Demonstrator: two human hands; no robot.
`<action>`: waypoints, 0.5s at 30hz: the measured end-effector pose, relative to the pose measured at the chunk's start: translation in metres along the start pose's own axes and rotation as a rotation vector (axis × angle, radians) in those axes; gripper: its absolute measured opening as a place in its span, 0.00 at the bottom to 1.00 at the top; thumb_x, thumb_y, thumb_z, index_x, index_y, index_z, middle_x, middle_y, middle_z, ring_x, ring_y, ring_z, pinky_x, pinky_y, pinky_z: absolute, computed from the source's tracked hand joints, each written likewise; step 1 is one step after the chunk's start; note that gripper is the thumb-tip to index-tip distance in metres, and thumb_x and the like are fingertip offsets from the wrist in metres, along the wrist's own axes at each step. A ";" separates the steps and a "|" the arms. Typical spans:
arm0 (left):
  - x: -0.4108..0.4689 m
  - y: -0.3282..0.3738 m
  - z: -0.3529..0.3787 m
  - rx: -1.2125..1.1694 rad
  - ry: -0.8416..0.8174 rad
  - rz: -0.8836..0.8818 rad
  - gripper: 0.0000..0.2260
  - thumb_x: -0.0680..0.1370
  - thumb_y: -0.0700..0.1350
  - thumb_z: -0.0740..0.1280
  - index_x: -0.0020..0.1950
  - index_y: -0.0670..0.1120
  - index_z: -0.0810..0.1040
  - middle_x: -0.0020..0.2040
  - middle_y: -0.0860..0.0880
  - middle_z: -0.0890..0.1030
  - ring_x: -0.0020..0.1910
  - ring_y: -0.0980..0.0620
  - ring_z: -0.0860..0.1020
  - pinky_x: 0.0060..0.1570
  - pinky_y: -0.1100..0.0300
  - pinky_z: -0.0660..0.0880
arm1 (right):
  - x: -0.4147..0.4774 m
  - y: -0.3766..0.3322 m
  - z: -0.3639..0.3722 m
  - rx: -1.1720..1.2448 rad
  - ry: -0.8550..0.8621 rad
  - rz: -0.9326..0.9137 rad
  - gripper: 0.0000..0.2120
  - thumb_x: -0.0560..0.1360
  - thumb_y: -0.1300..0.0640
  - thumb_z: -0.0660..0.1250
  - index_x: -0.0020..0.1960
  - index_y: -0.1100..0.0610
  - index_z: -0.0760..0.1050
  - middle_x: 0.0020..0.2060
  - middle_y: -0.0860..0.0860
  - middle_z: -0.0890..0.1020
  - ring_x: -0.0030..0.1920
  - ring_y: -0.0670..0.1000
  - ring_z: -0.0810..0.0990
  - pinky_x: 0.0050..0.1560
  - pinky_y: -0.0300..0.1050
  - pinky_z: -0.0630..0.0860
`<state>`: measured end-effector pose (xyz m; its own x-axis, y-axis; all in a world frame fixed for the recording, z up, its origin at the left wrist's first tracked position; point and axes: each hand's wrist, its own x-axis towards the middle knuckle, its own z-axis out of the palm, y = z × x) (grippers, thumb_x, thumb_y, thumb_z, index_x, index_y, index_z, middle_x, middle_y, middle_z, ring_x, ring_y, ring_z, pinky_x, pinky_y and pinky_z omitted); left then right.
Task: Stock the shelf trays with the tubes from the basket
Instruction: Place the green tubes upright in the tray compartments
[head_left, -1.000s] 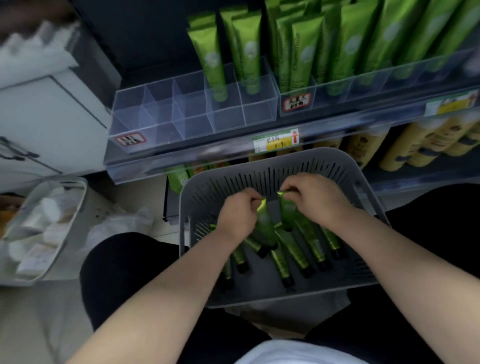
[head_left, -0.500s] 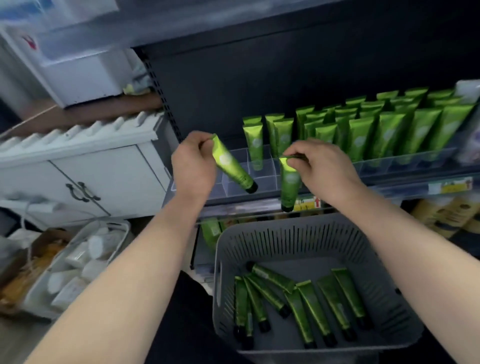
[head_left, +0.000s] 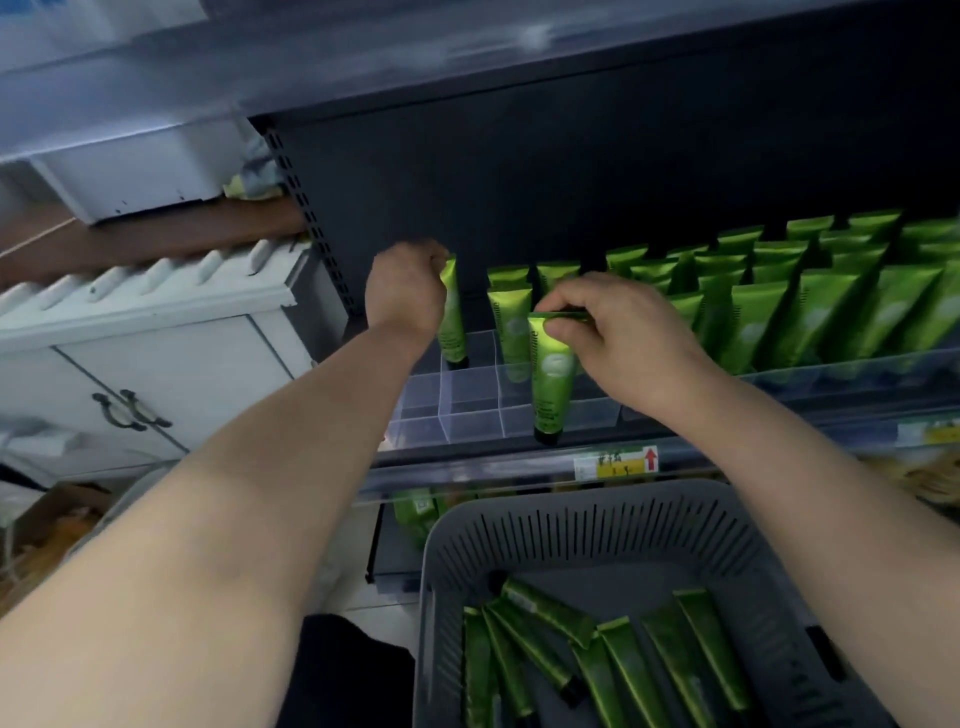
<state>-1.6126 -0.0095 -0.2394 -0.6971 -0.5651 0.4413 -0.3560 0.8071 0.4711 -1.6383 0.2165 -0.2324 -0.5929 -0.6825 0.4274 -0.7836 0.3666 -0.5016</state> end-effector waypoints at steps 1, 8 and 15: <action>0.004 -0.002 0.004 -0.002 -0.023 0.003 0.11 0.77 0.34 0.60 0.44 0.45 0.79 0.43 0.45 0.79 0.43 0.47 0.76 0.43 0.59 0.71 | 0.002 0.001 -0.001 0.008 -0.009 -0.003 0.08 0.78 0.57 0.65 0.55 0.53 0.79 0.47 0.45 0.77 0.49 0.50 0.76 0.48 0.47 0.74; 0.006 -0.010 0.013 -0.059 -0.144 -0.027 0.11 0.79 0.38 0.61 0.55 0.45 0.81 0.52 0.44 0.83 0.50 0.46 0.80 0.45 0.61 0.72 | 0.015 -0.002 0.002 0.039 -0.002 -0.003 0.07 0.77 0.57 0.66 0.54 0.52 0.79 0.48 0.44 0.77 0.50 0.48 0.77 0.49 0.43 0.73; -0.010 -0.020 -0.012 0.005 -0.068 0.040 0.15 0.78 0.40 0.64 0.65 0.44 0.76 0.62 0.43 0.78 0.60 0.44 0.77 0.58 0.55 0.74 | 0.040 -0.026 0.001 0.025 0.068 -0.057 0.06 0.77 0.56 0.65 0.52 0.50 0.79 0.48 0.48 0.80 0.49 0.49 0.77 0.50 0.47 0.75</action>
<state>-1.5917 -0.0218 -0.2441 -0.7514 -0.5197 0.4066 -0.3303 0.8297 0.4500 -1.6411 0.1785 -0.2030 -0.5597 -0.6569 0.5051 -0.8117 0.3119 -0.4938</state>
